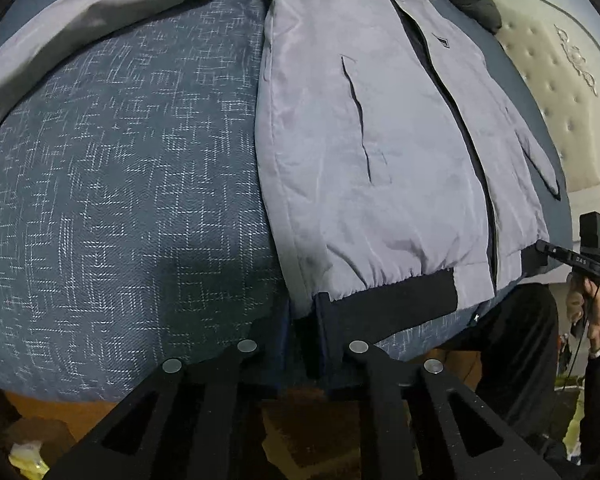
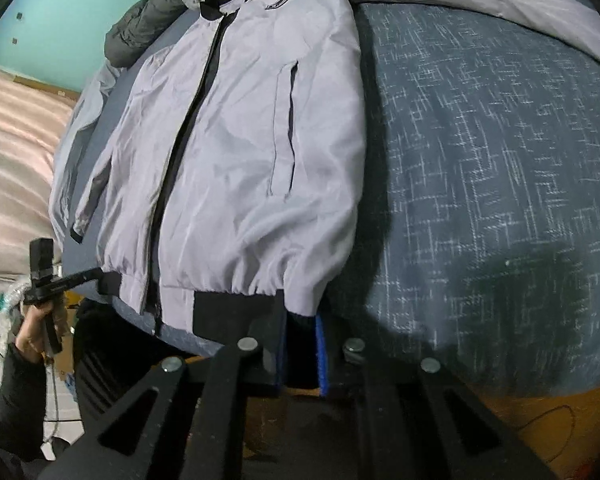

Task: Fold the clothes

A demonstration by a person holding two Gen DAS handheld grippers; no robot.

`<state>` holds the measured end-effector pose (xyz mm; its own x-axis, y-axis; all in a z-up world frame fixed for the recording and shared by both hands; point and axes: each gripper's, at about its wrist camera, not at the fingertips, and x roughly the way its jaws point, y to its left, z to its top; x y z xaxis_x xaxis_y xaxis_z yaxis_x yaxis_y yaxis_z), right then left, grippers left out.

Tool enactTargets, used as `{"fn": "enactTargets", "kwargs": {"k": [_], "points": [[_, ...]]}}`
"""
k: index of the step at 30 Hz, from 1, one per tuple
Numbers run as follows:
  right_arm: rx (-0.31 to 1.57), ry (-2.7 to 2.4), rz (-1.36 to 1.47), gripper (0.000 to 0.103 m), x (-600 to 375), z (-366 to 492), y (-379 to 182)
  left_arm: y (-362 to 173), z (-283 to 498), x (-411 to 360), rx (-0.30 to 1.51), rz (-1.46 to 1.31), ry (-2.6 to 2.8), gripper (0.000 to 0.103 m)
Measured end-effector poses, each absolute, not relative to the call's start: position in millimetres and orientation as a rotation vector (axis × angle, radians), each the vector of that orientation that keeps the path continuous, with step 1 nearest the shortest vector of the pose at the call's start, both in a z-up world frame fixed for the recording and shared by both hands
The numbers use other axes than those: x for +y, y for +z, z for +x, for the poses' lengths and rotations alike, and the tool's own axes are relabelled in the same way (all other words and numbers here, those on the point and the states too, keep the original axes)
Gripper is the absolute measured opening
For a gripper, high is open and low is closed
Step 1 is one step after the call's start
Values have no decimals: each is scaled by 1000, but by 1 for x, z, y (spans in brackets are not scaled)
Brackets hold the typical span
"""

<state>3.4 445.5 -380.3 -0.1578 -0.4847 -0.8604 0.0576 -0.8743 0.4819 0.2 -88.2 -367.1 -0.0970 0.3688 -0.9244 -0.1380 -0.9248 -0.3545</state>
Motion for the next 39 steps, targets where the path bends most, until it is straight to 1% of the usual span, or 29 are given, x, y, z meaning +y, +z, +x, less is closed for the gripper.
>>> {"fn": "enactTargets", "kwargs": {"k": [4, 7, 8, 9, 11, 12, 15, 18, 21, 25, 29, 31, 32, 33, 34, 35, 39], "points": [[-481, -2058, 1803, 15, 447, 2, -386, -364, -1, -91, -238, -1847, 2098, 17], [-492, -2081, 1797, 20, 458, 1, -379, -349, -6, -96, -248, -1819, 2148, 17], [-496, -2089, 1795, 26, 461, 1, -376, -344, -7, -98, -252, -1809, 2165, 22], [-496, -2112, 1787, 33, 466, 1, -372, -339, -9, -100, -255, -1798, 2182, 32], [-502, -2161, 1754, 39, 479, -1, -361, -322, -16, -96, -259, -1744, 2221, 41], [-516, -2187, 1734, 41, 488, -4, -355, -315, -21, -88, -258, -1712, 2218, 42], [-565, -2273, 1695, 42, 512, -10, -341, -303, -38, -54, -246, -1655, 2184, 42], [-608, -2340, 1655, 43, 528, -13, -329, -307, -58, 17, -162, -1608, 2105, 42], [-604, -2369, 1633, 45, 531, -7, -324, -321, -71, 57, -176, -1609, 2021, 42], [-575, -2372, 1637, 45, 528, -4, -324, -344, -73, 101, -185, -1627, 1951, 42], [-589, -2379, 1642, 45, 535, -6, -327, -352, -71, 123, -212, -1635, 1920, 42], [-605, -2382, 1646, 45, 541, -4, -329, -357, -70, 134, -225, -1640, 1904, 41], [-613, -2383, 1648, 45, 545, -3, -330, -360, -70, 140, -213, -1643, 1894, 39], [-620, -2383, 1652, 45, 547, -3, -331, -362, -71, 142, -201, -1650, 1886, 23], [-628, -2383, 1656, 45, 550, -3, -332, -365, -71, 143, -188, -1662, 1881, 14], [-635, -2384, 1661, 45, 552, -3, -334, -366, -71, 142, -181, -1670, 1882, 3], [-640, -2374, 1658, 45, 550, -4, -336, -363, -70, 132, -168, -1667, 1892, 3]]}}
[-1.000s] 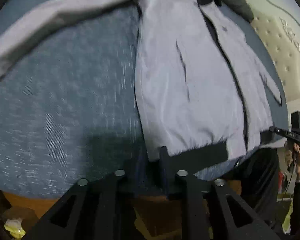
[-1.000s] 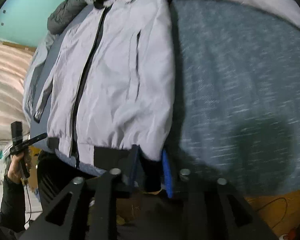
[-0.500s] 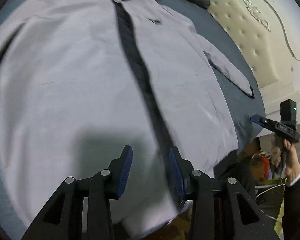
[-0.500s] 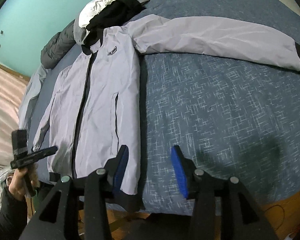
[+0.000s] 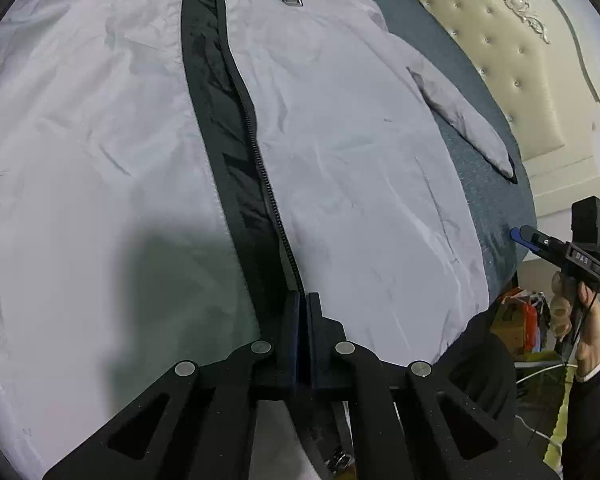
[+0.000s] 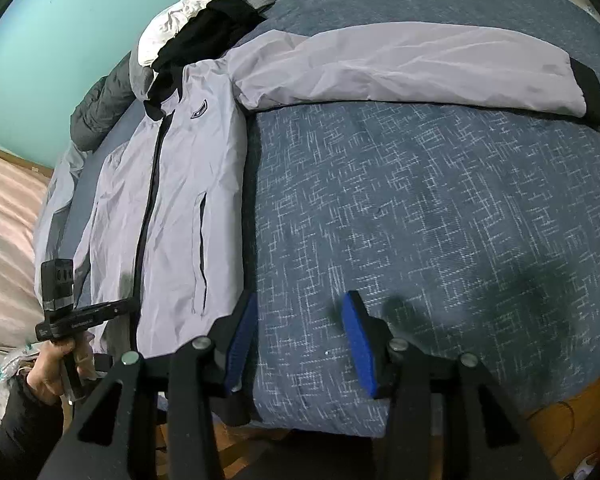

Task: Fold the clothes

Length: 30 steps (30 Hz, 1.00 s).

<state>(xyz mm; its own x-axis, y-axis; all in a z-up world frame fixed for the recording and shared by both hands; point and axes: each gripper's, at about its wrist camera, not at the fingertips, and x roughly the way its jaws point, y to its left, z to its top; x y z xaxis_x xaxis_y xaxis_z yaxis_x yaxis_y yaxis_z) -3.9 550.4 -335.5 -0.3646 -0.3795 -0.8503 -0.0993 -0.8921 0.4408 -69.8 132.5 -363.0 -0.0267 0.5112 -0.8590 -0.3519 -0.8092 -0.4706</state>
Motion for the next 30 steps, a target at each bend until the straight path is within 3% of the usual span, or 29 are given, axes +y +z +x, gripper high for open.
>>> {"fn": "enactTargets", "kwargs": {"k": [8, 16, 19, 25, 28, 30], "points": [[-633, -2347, 1657, 45, 540, -6, -340, -352, -68, 119, -148, -1641, 1942, 3], [-611, -2265, 1708, 46, 521, -7, -351, -377, -79, 126, -127, -1709, 1969, 3], [-575, -2233, 1707, 54, 512, -3, -350, -382, -80, 120, -120, -1732, 1985, 3], [-572, -2197, 1724, 54, 501, -7, -355, -378, -76, 129, -155, -1708, 1957, 3], [-564, -2164, 1729, 54, 492, -6, -356, -371, -77, 120, -208, -1701, 1979, 10], [-550, -2128, 1744, 55, 484, -5, -360, -358, -76, 107, -239, -1683, 2015, 23]]}}
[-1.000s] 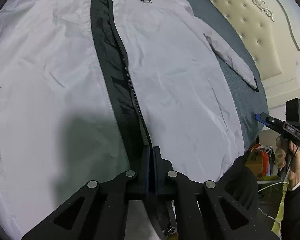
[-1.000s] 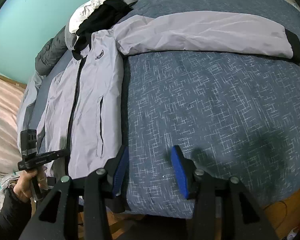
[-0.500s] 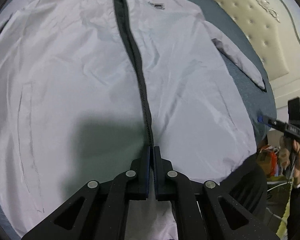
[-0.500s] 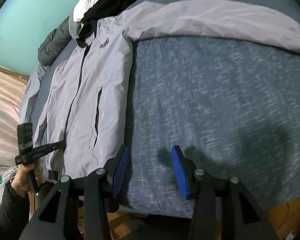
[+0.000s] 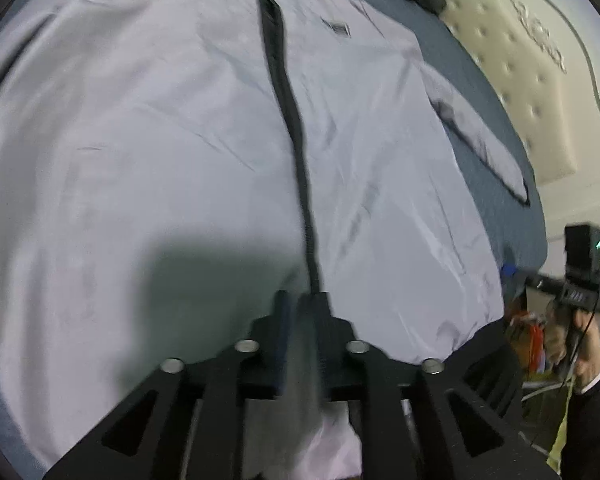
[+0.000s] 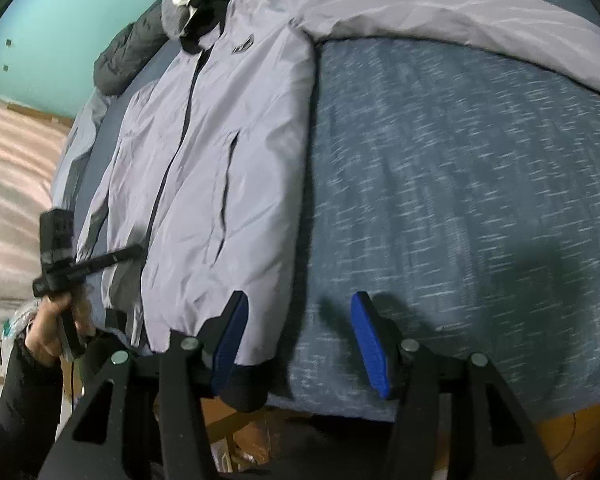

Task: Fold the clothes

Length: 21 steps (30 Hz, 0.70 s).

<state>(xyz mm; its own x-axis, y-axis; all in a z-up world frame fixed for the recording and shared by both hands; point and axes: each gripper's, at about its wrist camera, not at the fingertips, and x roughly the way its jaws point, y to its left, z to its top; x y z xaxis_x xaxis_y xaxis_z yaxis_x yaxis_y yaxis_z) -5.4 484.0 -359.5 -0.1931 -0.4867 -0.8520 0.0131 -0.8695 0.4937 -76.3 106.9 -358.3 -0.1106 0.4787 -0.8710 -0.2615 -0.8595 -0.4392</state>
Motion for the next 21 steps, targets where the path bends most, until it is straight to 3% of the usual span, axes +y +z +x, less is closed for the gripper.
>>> {"fn": "enactTargets", "kwargs": {"k": [2, 6, 13, 19, 21], "points": [[-540, -2104, 1756, 55, 478, -5, -363, -345, -75, 89, -258, -1656, 2055, 33], [-533, -2052, 1773, 55, 467, -5, -374, -328, -63, 36, -204, -1674, 2153, 40], [-560, -1989, 1794, 55, 455, -6, -386, -352, -41, -47, -237, -1830, 2227, 44], [-563, -1964, 1801, 55, 448, -5, -390, -378, -31, -49, -305, -1862, 2127, 45], [-573, -1953, 1793, 42, 448, -3, -391, -384, -31, -45, -301, -1862, 2112, 43]]}}
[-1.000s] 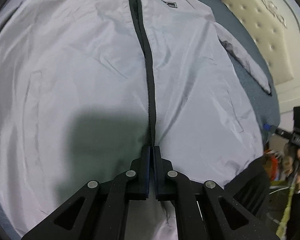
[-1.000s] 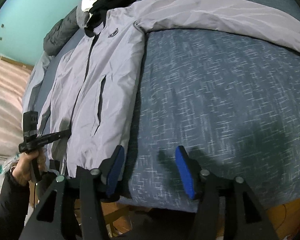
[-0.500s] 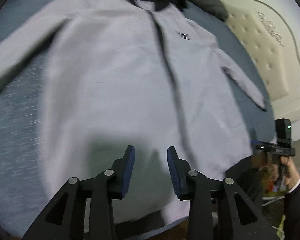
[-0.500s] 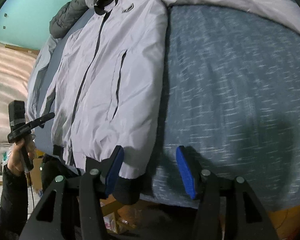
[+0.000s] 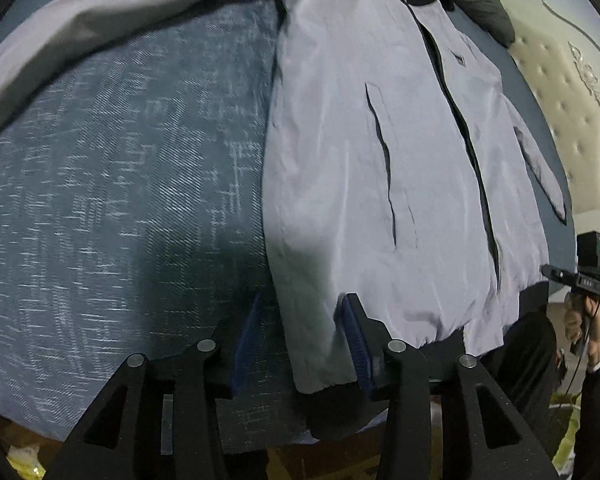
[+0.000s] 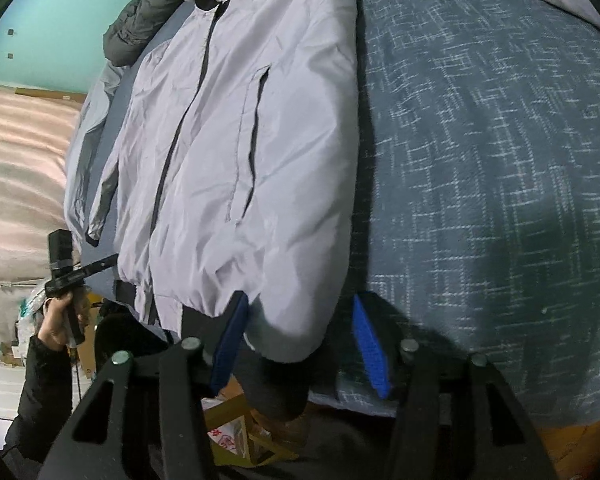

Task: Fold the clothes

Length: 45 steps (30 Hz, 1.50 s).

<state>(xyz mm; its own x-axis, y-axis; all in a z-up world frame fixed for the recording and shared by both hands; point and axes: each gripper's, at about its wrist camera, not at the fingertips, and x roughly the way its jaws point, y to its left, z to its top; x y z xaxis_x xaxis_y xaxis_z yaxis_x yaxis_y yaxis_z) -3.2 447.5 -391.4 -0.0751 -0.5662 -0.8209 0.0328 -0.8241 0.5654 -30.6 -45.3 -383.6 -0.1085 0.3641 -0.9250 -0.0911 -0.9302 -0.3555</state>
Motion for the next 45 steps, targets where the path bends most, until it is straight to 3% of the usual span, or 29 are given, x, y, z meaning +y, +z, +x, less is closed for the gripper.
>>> {"fn": "enactTargets", "kwargs": {"k": [1, 2, 3, 5, 11, 17, 20, 23, 24, 31, 34, 45], "points": [[-575, -1949, 1795, 37, 447, -2, -392, -385, -31, -45, -304, -1861, 2108, 38], [-577, -1945, 1798, 28, 446, -1, -394, -386, -31, -44, -318, -1859, 2098, 20], [-570, -1950, 1803, 21, 445, 0, -394, -387, -31, -44, -332, -1857, 2088, 10], [-560, -1965, 1809, 15, 443, 1, -392, -386, -31, -42, -323, -1850, 2085, 3], [-558, -1997, 1791, 10, 450, 6, -372, -368, -26, -40, -242, -1821, 2125, 2], [-565, -1981, 1884, 10, 448, 6, -397, -381, -28, -25, -227, -1874, 2118, 3], [-574, -1971, 1847, 14, 453, 6, -396, -381, -29, -26, -262, -1887, 2134, 11], [-574, -2046, 1789, 31, 477, 6, -377, -371, -28, -31, -290, -1869, 2187, 39], [-579, -2080, 1766, 35, 488, 5, -370, -366, -28, -32, -301, -1851, 2206, 41], [-882, -2402, 1572, 41, 613, -2, -324, -330, -38, -22, -237, -1748, 2335, 44], [-1032, -2525, 1495, 45, 661, -9, -313, -310, -43, -68, -260, -1711, 2371, 47], [-1389, -2795, 1379, 54, 792, -9, -314, -284, -64, -69, -265, -1643, 2462, 50]]}}
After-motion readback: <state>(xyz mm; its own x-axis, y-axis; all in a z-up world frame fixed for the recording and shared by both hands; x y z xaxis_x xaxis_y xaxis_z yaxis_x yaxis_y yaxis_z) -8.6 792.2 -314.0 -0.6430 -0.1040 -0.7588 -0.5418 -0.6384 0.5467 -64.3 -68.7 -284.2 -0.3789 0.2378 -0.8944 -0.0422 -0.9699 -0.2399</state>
